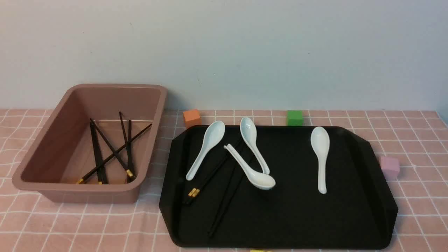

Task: On pink tablecloth take chopsticks from black tray and put them in box.
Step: 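Reach over to the black tray and grasp a pair of chopsticks with the left gripper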

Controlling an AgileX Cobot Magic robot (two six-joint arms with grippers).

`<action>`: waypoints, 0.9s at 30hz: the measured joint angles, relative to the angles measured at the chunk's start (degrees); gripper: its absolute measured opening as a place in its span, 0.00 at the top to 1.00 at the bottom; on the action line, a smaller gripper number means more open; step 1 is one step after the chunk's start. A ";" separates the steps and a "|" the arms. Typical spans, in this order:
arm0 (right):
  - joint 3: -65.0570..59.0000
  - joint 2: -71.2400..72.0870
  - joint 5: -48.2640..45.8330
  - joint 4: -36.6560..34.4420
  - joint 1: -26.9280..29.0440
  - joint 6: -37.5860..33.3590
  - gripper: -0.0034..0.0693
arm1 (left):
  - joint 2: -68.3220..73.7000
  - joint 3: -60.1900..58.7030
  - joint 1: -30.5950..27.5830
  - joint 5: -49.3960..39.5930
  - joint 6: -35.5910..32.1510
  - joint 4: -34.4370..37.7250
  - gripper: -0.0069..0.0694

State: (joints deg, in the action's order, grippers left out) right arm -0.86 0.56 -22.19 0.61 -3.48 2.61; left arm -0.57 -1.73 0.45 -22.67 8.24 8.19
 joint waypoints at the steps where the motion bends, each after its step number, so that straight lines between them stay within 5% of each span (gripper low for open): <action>1: 0.00 0.00 0.00 0.00 0.00 0.00 0.83 | 0.00 0.00 0.00 0.00 0.00 0.00 0.60; 15: 0.00 0.00 0.00 0.00 0.00 0.00 0.81 | 0.00 0.00 0.00 1.47 -0.19 -0.02 0.60; 22: 0.00 0.00 0.00 0.00 0.00 0.00 0.79 | 0.00 0.00 0.00 11.16 11.99 24.28 0.60; 27: 0.00 0.00 0.00 0.00 0.00 0.00 0.79 | 0.00 0.00 0.00 17.80 14.40 35.89 0.60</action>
State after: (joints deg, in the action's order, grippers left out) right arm -0.86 0.56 -22.19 0.61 -3.48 2.61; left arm -0.57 -1.73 0.45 -4.87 22.65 44.07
